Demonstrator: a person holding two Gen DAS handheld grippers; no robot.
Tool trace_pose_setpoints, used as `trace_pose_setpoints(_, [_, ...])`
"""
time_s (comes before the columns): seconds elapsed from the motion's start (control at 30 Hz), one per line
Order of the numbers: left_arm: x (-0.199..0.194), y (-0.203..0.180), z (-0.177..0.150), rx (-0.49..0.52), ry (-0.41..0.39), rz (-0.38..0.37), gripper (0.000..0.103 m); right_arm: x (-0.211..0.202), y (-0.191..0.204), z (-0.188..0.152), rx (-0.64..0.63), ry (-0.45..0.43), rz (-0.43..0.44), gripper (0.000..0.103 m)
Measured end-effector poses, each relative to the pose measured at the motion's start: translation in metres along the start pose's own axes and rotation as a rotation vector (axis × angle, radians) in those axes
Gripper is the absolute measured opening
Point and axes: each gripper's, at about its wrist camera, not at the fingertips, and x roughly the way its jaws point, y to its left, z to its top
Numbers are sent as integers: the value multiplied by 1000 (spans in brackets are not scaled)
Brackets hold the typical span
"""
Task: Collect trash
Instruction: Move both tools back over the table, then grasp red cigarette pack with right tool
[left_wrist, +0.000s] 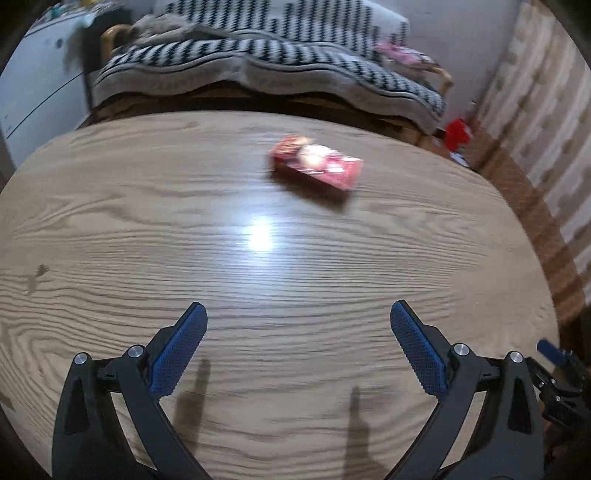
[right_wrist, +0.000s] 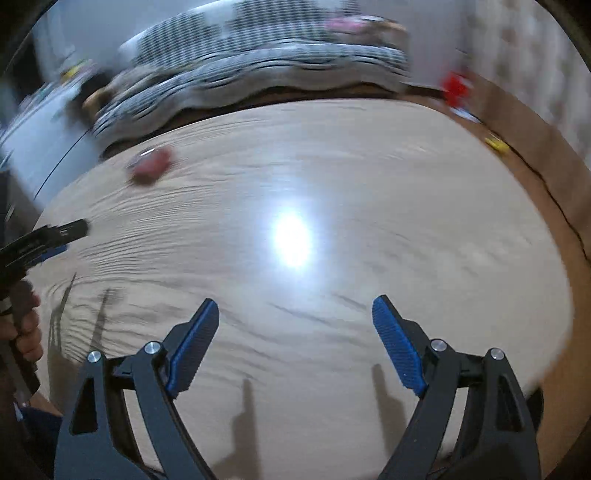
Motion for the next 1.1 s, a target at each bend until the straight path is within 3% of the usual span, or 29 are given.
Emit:
trace_pose_setpoints(0.1, [3, 30, 4, -16, -12, 42, 96, 31, 48, 25, -114, 12, 49, 82])
trace_pose_setpoints(0.3, [23, 53, 16, 6, -11, 61, 96, 92, 120, 78, -317, 7, 112, 82])
trace_pose_setpoints(0.67, [44, 46, 29, 114, -15, 80, 96, 177, 176, 170, -490, 22, 241, 82])
trace_pose_setpoints(0.8, [49, 41, 30, 158, -19, 91, 96, 193, 182, 174, -532, 23, 278, 77])
trace_pose_setpoints(0.87, [50, 39, 30, 165, -19, 90, 96, 191, 182, 173, -543, 8, 301, 65])
trace_pose_setpoints(1.0, [52, 35, 30, 196, -9, 89, 96, 180, 180, 159, -603, 14, 340, 63])
trace_pose_setpoints(1.1, [50, 27, 24, 276, 13, 48, 96, 159, 168, 134, -667, 45, 378, 63])
